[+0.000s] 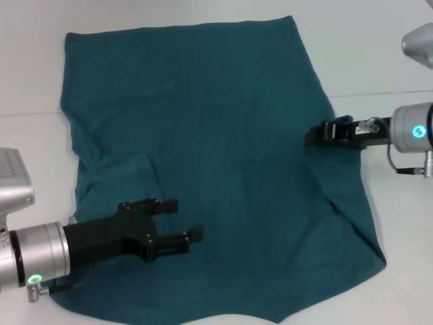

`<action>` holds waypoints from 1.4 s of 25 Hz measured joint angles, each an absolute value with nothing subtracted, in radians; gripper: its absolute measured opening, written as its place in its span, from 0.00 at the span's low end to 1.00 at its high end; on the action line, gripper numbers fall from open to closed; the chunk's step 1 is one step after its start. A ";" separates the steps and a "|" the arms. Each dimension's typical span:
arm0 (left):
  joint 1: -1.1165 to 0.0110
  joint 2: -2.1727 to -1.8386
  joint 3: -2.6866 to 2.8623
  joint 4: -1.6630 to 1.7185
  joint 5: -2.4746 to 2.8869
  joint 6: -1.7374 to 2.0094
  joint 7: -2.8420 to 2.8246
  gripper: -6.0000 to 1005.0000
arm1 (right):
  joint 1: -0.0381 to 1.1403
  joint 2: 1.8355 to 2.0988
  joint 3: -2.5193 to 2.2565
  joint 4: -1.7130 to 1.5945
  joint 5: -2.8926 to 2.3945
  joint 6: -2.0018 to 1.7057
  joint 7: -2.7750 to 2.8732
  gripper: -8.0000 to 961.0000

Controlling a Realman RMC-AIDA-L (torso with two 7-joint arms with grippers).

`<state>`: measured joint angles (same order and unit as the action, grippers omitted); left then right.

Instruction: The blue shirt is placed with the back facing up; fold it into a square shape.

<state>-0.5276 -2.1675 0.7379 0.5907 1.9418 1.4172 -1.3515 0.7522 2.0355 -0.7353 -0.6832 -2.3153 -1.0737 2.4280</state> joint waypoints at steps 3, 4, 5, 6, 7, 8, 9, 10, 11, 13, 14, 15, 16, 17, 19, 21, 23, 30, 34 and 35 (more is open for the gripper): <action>-0.526 -2.168 0.738 0.590 1.942 1.416 -1.349 0.84 | 0.758 2.046 -0.733 -0.679 -2.312 -1.071 2.428 0.11; -0.525 -2.168 0.738 0.590 1.942 1.415 -1.349 0.84 | 0.759 2.048 -0.732 -0.679 -2.307 -1.072 2.428 0.11; -0.525 -2.167 0.738 0.590 1.943 1.415 -1.349 0.84 | 0.760 2.049 -0.732 -0.678 -2.297 -1.075 2.428 0.12; -0.525 -2.167 0.738 0.590 1.943 1.415 -1.349 0.84 | 0.760 2.049 -0.732 -0.678 -2.282 -1.077 2.428 0.12; -0.525 -2.167 0.738 0.590 1.943 1.415 -1.349 0.84 | 0.759 2.049 -0.733 -0.677 -2.261 -1.080 2.426 0.12; -0.524 -2.166 0.738 0.590 1.944 1.414 -1.349 0.84 | 0.755 2.049 -0.733 -0.675 -2.238 -1.083 2.422 0.12; -0.524 -2.166 0.738 0.590 1.944 1.414 -1.349 0.84 | 0.753 2.049 -0.733 -0.674 -2.218 -1.086 2.417 0.13; -0.524 -2.166 0.738 0.590 1.944 1.414 -1.349 0.84 | 0.752 2.049 -0.733 -0.673 -2.196 -1.092 2.408 0.13; -0.522 -2.166 0.738 0.590 1.945 1.414 -1.349 0.84 | 0.751 2.049 -0.733 -0.672 -2.179 -1.100 2.400 0.13; -0.521 -2.166 0.738 0.590 1.946 1.414 -1.349 0.84 | 0.751 2.050 -0.734 -0.667 -2.158 -1.113 2.388 0.13; -0.520 -2.166 0.738 0.590 1.946 1.414 -1.349 0.84 | 0.753 2.051 -0.734 -0.665 -2.153 -1.118 2.384 0.17; -0.519 -2.166 0.738 0.590 1.945 1.414 -1.348 0.84 | 0.754 2.052 -0.735 -0.663 -2.151 -1.121 2.382 0.21; -0.519 -2.166 0.738 0.590 1.945 1.414 -1.348 0.84 | 0.755 2.052 -0.735 -0.663 -2.149 -1.123 2.382 0.26; -0.518 -2.166 0.738 0.590 1.945 1.414 -1.348 0.84 | 0.755 2.052 -0.735 -0.663 -2.149 -1.125 2.381 0.30; -0.518 -2.166 0.738 0.591 1.945 1.414 -1.348 0.84 | 0.750 2.047 -0.733 -0.666 -2.150 -1.128 2.383 0.38; -0.518 -2.166 0.738 0.591 1.945 1.414 -1.348 0.84 | 0.738 2.030 -0.732 -0.665 -2.155 -1.127 2.396 0.48; -0.518 -2.166 0.738 0.591 1.945 1.414 -1.348 0.84 | 0.719 2.009 -0.734 -0.662 -2.160 -1.130 2.419 0.58; -0.517 -2.166 0.738 0.591 1.950 1.414 -1.350 0.84 | 0.637 1.934 -0.736 -0.667 -2.173 -1.206 2.493 0.69; -0.518 -2.166 0.741 0.591 1.951 1.414 -1.350 0.84 | 0.611 1.915 -0.731 -0.667 -2.208 -1.259 2.524 0.73; -0.519 -2.166 0.742 0.591 1.951 1.414 -1.350 0.84 | 0.606 1.915 -0.729 -0.667 -2.217 -1.265 2.527 0.74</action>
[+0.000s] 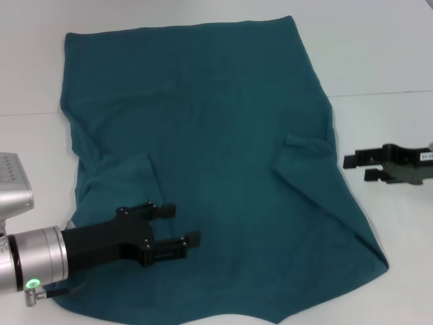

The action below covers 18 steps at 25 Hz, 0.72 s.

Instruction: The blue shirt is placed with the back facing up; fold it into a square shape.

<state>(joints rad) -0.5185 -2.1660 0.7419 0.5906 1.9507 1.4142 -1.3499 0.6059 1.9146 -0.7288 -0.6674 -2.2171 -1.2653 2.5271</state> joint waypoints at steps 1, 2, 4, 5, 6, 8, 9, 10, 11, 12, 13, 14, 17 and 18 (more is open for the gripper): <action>-0.519 -2.166 0.742 0.591 1.951 1.413 -1.350 0.84 | 0.602 1.914 -0.728 -0.666 -2.223 -1.272 2.529 0.74; -0.520 -2.166 0.743 0.591 1.951 1.412 -1.349 0.84 | 0.599 1.914 -0.728 -0.664 -2.228 -1.277 2.530 0.74; -0.521 -2.166 0.744 0.591 1.951 1.409 -1.349 0.84 | 0.595 1.914 -0.728 -0.656 -2.239 -1.282 2.530 0.74; -0.522 -2.166 0.744 0.591 1.951 1.408 -1.349 0.84 | 0.594 1.914 -0.728 -0.650 -2.243 -1.283 2.530 0.73; -0.522 -2.166 0.745 0.591 1.951 1.408 -1.349 0.84 | 0.594 1.915 -0.728 -0.644 -2.246 -1.284 2.530 0.73; -0.523 -2.166 0.745 0.591 1.952 1.407 -1.348 0.84 | 0.593 1.915 -0.729 -0.635 -2.248 -1.284 2.530 0.73; -0.523 -2.166 0.746 0.591 1.952 1.407 -1.347 0.84 | 0.592 1.916 -0.729 -0.634 -2.249 -1.284 2.530 0.73; -0.523 -2.166 0.746 0.590 1.953 1.407 -1.346 0.84 | 0.590 1.917 -0.730 -0.633 -2.249 -1.284 2.530 0.73; -0.523 -2.166 0.746 0.590 1.953 1.407 -1.346 0.84 | 0.589 1.918 -0.731 -0.633 -2.249 -1.284 2.530 0.73; -0.523 -2.166 0.746 0.590 1.953 1.407 -1.346 0.84 | 0.588 1.920 -0.733 -0.632 -2.249 -1.284 2.530 0.73; -0.523 -2.166 0.746 0.589 1.954 1.407 -1.346 0.84 | 0.587 1.922 -0.734 -0.632 -2.249 -1.284 2.530 0.73; -0.523 -2.166 0.746 0.589 1.954 1.407 -1.346 0.84 | 0.586 1.923 -0.734 -0.631 -2.249 -1.284 2.530 0.73; -0.521 -2.166 0.745 0.589 1.954 1.406 -1.346 0.84 | 0.585 1.926 -0.734 -0.618 -2.249 -1.280 2.526 0.73; -0.520 -2.166 0.746 0.589 1.954 1.406 -1.346 0.84 | 0.586 1.927 -0.734 -0.614 -2.249 -1.276 2.524 0.73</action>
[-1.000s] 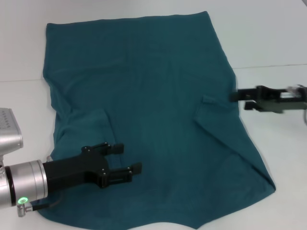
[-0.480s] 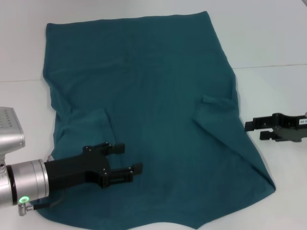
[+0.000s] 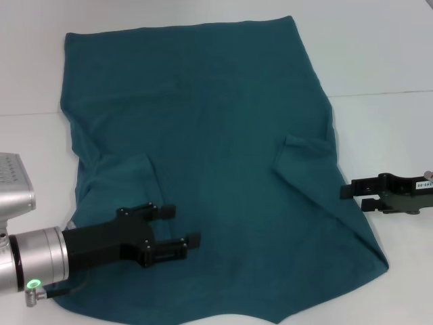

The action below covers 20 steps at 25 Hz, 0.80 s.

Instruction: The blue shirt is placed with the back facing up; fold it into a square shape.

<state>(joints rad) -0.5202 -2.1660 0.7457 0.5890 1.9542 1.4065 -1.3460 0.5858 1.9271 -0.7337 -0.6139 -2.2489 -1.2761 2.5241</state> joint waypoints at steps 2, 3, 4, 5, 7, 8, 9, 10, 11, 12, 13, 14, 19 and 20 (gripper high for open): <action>-0.519 -2.166 0.746 0.589 1.954 1.407 -1.346 0.84 | 0.589 1.928 -0.734 -0.600 -2.249 -1.265 2.522 0.73; -0.518 -2.166 0.747 0.589 1.954 1.407 -1.346 0.84 | 0.591 1.929 -0.734 -0.592 -2.249 -1.260 2.520 0.72; -0.518 -2.167 0.747 0.589 1.954 1.407 -1.346 0.84 | 0.593 1.931 -0.735 -0.585 -2.249 -1.255 2.517 0.71; -0.518 -2.167 0.747 0.589 1.954 1.407 -1.346 0.84 | 0.594 1.934 -0.734 -0.582 -2.249 -1.252 2.515 0.70; -0.517 -2.166 0.746 0.589 1.954 1.407 -1.346 0.84 | 0.595 1.941 -0.731 -0.582 -2.244 -1.246 2.510 0.69; -0.517 -2.166 0.746 0.589 1.955 1.407 -1.346 0.84 | 0.594 1.946 -0.728 -0.582 -2.241 -1.244 2.508 0.68; -0.517 -2.166 0.746 0.589 1.955 1.407 -1.346 0.84 | 0.595 1.949 -0.726 -0.583 -2.238 -1.243 2.507 0.67; -0.517 -2.165 0.746 0.589 1.955 1.407 -1.346 0.84 | 0.595 1.953 -0.726 -0.586 -2.236 -1.244 2.507 0.66; -0.517 -2.165 0.747 0.589 1.956 1.407 -1.346 0.84 | 0.594 1.955 -0.726 -0.588 -2.235 -1.245 2.506 0.65; -0.517 -2.165 0.747 0.589 1.956 1.407 -1.346 0.84 | 0.594 1.957 -0.727 -0.590 -2.235 -1.246 2.501 0.65; -0.517 -2.166 0.747 0.589 1.956 1.407 -1.346 0.84 | 0.594 1.959 -0.728 -0.591 -2.235 -1.248 2.494 0.64; -0.516 -2.166 0.747 0.589 1.956 1.407 -1.347 0.84 | 0.594 1.961 -0.728 -0.591 -2.235 -1.249 2.487 0.63; -0.515 -2.166 0.747 0.589 1.957 1.407 -1.347 0.84 | 0.594 1.972 -0.726 -0.595 -2.235 -1.258 2.451 0.52; -0.515 -2.166 0.747 0.589 1.957 1.407 -1.347 0.84 | 0.594 1.974 -0.726 -0.596 -2.235 -1.260 2.446 0.48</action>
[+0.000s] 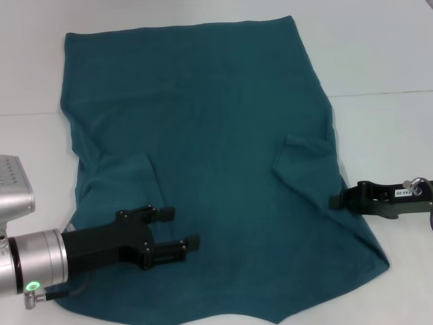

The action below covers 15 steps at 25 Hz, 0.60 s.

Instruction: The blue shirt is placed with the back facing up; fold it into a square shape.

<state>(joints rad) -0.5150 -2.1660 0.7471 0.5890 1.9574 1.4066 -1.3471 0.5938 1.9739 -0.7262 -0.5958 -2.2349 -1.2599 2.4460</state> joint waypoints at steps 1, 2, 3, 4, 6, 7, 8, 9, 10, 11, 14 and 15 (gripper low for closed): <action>-0.515 -2.166 0.747 0.589 1.957 1.407 -1.348 0.84 | 0.594 1.975 -0.726 -0.596 -2.235 -1.261 2.441 0.44; -0.514 -2.166 0.747 0.589 1.957 1.407 -1.348 0.84 | 0.594 1.977 -0.727 -0.596 -2.235 -1.262 2.435 0.40; -0.514 -2.166 0.747 0.589 1.957 1.407 -1.348 0.84 | 0.594 1.979 -0.728 -0.596 -2.235 -1.264 2.430 0.35; -0.514 -2.166 0.747 0.589 1.957 1.407 -1.348 0.84 | 0.594 1.980 -0.729 -0.597 -2.235 -1.266 2.425 0.23; -0.514 -2.167 0.747 0.589 1.957 1.407 -1.348 0.84 | 0.594 1.984 -0.729 -0.597 -2.235 -1.272 2.413 0.10; -0.514 -2.168 0.747 0.589 1.957 1.407 -1.348 0.84 | 0.594 1.986 -0.727 -0.597 -2.235 -1.278 2.406 0.08; -0.514 -2.168 0.747 0.589 1.957 1.407 -1.348 0.84 | 0.594 1.988 -0.727 -0.597 -2.235 -1.283 2.402 0.07; -0.514 -2.168 0.747 0.589 1.957 1.407 -1.348 0.84 | 0.594 1.989 -0.727 -0.598 -2.235 -1.287 2.399 0.05; -0.514 -2.168 0.747 0.589 1.957 1.407 -1.348 0.84 | 0.594 1.990 -0.729 -0.598 -2.235 -1.294 2.395 0.04; -0.514 -2.168 0.747 0.589 1.957 1.407 -1.348 0.84 | 0.594 1.991 -0.731 -0.598 -2.235 -1.301 2.392 0.02; -0.514 -2.168 0.747 0.589 1.957 1.407 -1.348 0.84 | 0.598 1.993 -0.733 -0.598 -2.237 -1.333 2.381 0.04; -0.514 -2.167 0.747 0.589 1.957 1.407 -1.348 0.84 | 0.598 1.993 -0.733 -0.599 -2.237 -1.347 2.378 0.04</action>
<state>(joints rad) -0.5142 -2.1675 0.7470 0.5890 1.9573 1.4066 -1.3475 0.5983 1.9928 -0.7332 -0.5985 -2.2372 -1.3465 2.3782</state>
